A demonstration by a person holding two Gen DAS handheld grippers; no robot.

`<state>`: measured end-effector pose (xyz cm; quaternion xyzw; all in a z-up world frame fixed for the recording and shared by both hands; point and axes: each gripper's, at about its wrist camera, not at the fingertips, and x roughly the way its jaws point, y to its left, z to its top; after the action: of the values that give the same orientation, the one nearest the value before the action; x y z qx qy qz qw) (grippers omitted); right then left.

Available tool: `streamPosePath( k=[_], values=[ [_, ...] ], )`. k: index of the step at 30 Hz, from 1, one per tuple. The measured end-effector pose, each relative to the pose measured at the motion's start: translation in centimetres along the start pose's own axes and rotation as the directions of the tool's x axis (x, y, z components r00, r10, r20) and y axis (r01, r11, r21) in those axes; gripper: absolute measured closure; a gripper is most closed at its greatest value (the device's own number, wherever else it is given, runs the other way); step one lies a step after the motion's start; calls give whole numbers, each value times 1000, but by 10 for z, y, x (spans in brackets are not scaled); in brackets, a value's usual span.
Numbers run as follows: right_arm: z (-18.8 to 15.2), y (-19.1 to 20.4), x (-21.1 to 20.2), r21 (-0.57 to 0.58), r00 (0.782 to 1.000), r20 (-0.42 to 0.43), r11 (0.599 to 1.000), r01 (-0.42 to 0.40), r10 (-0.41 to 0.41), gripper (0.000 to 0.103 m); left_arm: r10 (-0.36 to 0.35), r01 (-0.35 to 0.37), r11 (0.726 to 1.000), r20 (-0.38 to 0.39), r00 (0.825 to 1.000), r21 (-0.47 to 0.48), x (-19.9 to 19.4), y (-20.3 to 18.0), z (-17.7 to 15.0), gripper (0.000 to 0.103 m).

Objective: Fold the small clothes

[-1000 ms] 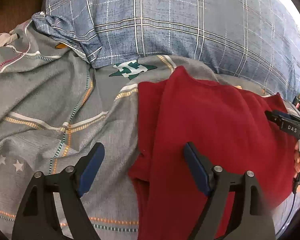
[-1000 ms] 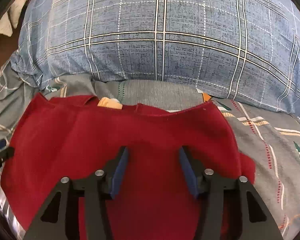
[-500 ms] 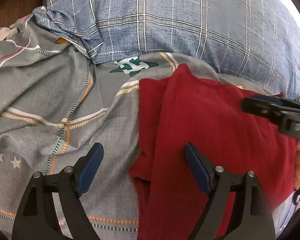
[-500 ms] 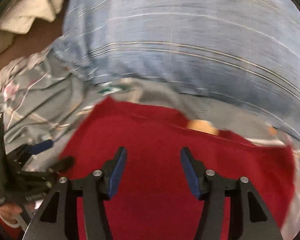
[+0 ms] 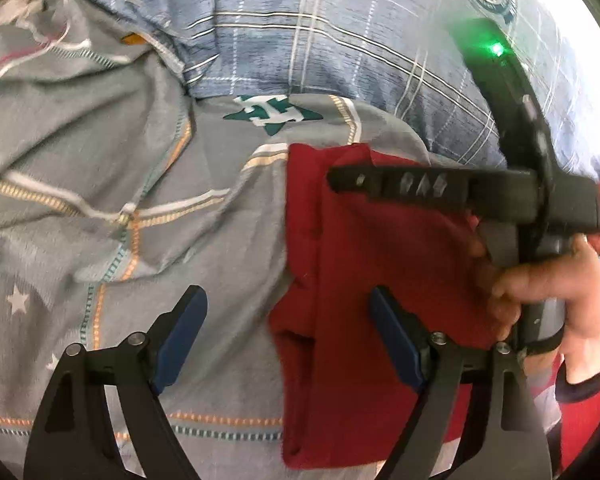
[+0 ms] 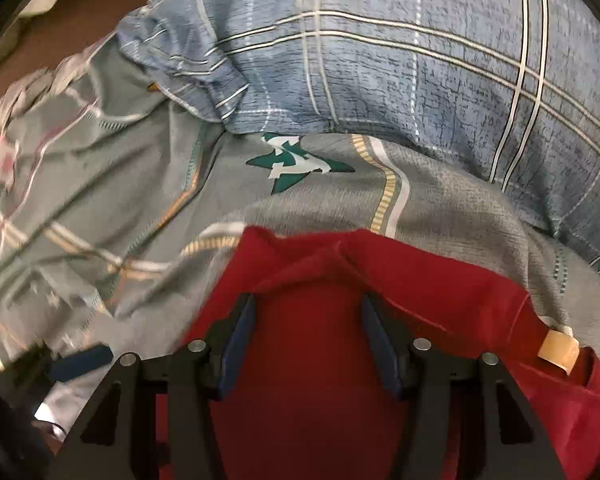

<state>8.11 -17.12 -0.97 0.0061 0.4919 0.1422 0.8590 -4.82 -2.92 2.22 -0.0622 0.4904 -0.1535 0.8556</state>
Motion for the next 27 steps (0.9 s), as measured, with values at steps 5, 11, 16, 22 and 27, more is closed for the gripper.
streamPosePath(
  k=[5,11,16,22,27],
  values=[
    [9,1,-5,111,994,-60,990,-89,96,15,-29,27,999,-37,999,-47,4,9,-4,19],
    [20,39,18,-4,985,-128,993,114,-114,13,-31,30,999,-46,998,-31,4,7,-4,19],
    [17,54,30,-101,961,-106,965,244,-254,20,-57,54,996,-47,997,-71,3,15,-1,19],
    [5,40,3,-101,987,-41,983,153,-158,57,-76,75,996,-32,997,-57,1,10,0,19],
    [-1,23,-28,-26,1000,5,1000,-6,6,75,-87,87,996,-6,996,-30,-4,5,0,19]
  ],
)
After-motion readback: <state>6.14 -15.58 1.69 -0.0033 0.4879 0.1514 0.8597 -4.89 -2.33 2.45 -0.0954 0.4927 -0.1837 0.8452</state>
